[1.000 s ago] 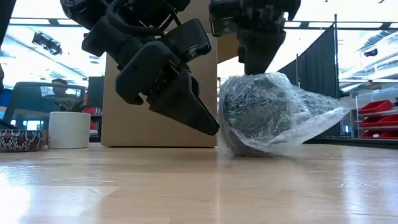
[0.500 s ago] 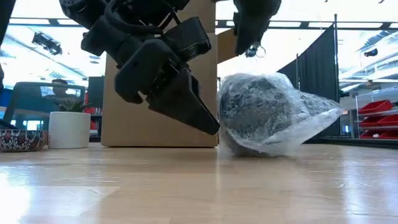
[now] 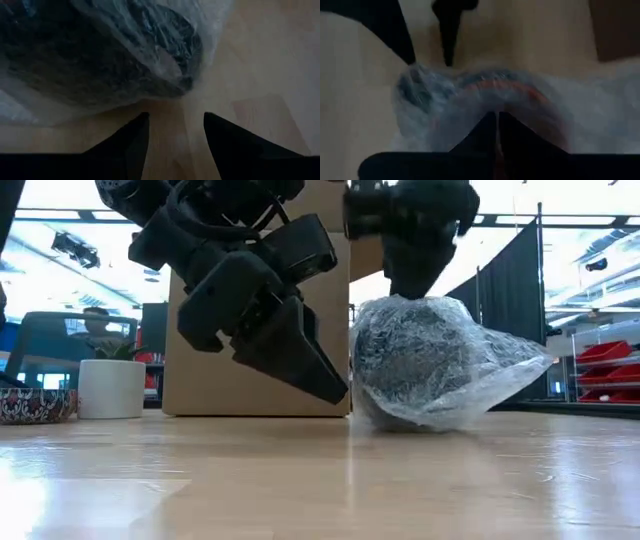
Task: Wrap mug
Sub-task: Wrap the black mug with bubble wrap
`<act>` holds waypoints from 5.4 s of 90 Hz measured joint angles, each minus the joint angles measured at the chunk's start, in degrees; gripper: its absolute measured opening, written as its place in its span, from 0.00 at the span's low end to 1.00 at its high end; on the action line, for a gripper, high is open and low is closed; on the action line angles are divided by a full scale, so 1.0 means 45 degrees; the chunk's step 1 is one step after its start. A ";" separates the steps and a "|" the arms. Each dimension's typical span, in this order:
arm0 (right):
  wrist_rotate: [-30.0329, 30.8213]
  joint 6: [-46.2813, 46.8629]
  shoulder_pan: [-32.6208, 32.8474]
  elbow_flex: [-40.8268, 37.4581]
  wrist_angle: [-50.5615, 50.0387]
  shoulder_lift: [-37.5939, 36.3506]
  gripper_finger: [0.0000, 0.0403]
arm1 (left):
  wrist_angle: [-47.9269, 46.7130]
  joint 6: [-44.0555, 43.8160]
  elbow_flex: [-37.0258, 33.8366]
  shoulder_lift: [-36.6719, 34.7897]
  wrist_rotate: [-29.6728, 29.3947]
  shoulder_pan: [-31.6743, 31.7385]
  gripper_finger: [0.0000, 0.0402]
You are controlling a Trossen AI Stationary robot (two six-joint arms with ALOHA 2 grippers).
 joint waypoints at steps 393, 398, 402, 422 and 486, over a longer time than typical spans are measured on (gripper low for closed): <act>-0.1156 0.7533 0.3646 -0.2855 -0.6625 -0.2521 0.00 | -0.8953 -0.1642 0.0933 -0.2914 -0.5689 -0.0855 0.43; -0.1126 0.8133 0.3973 -0.3323 -0.6410 -0.2521 0.00 | -0.8357 -0.1626 0.0933 -0.3043 -0.5665 -0.1015 0.43; -0.1045 0.8515 0.4145 -0.3750 -0.6039 -0.2521 0.00 | -0.7726 -0.1617 0.0933 -0.3086 -0.5621 -0.1159 0.43; 0.0910 0.9486 0.4351 -0.6103 -0.1223 -0.2506 0.02 | -0.6494 -0.2262 0.0933 -0.3104 -0.4875 -0.2136 0.43; 0.1553 0.7088 0.5189 -0.4246 0.3786 -0.2711 0.00 | -0.2853 -0.5066 0.0928 -0.2977 -0.5194 -0.4187 0.43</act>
